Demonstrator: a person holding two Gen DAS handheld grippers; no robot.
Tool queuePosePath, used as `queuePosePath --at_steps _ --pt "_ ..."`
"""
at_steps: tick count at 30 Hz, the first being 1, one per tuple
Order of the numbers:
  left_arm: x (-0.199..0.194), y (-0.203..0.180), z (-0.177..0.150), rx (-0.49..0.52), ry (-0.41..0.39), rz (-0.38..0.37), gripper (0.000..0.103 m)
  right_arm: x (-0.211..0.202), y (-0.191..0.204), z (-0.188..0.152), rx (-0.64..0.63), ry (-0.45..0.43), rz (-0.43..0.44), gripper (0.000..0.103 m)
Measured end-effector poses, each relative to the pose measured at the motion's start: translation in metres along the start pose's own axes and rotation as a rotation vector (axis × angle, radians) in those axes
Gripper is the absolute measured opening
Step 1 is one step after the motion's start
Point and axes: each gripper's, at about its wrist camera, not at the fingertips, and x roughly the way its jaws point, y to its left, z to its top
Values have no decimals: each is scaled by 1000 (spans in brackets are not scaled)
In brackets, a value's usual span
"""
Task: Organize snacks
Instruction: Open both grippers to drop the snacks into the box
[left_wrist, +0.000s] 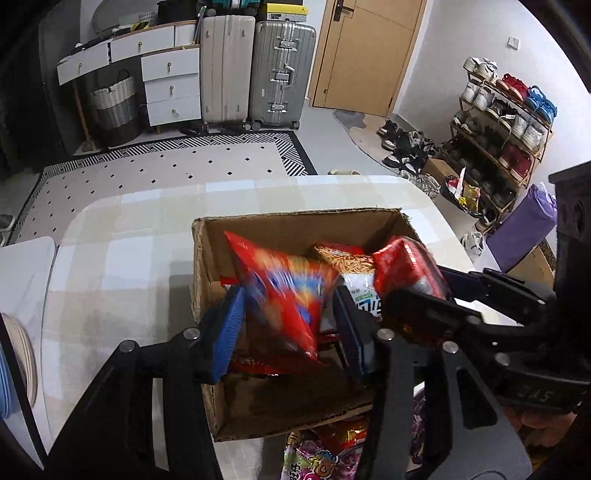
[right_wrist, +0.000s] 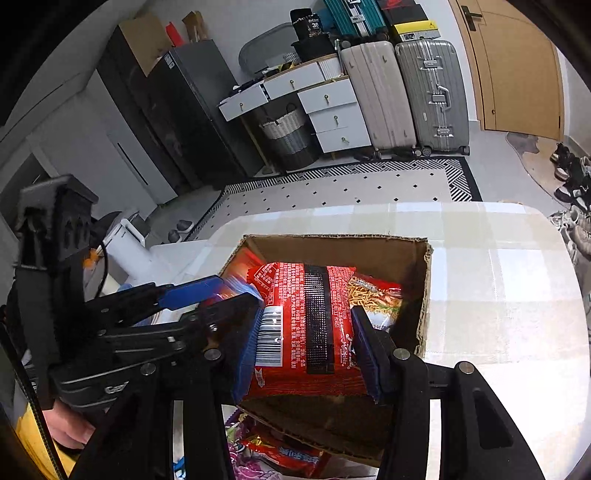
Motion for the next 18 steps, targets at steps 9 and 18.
queuePosePath --at_steps 9,18 --pt "-16 8 -3 -34 -30 14 63 6 -5 2 12 20 -19 48" --pt "-30 10 -10 -29 -40 11 70 11 -2 -2 2 34 -64 54"
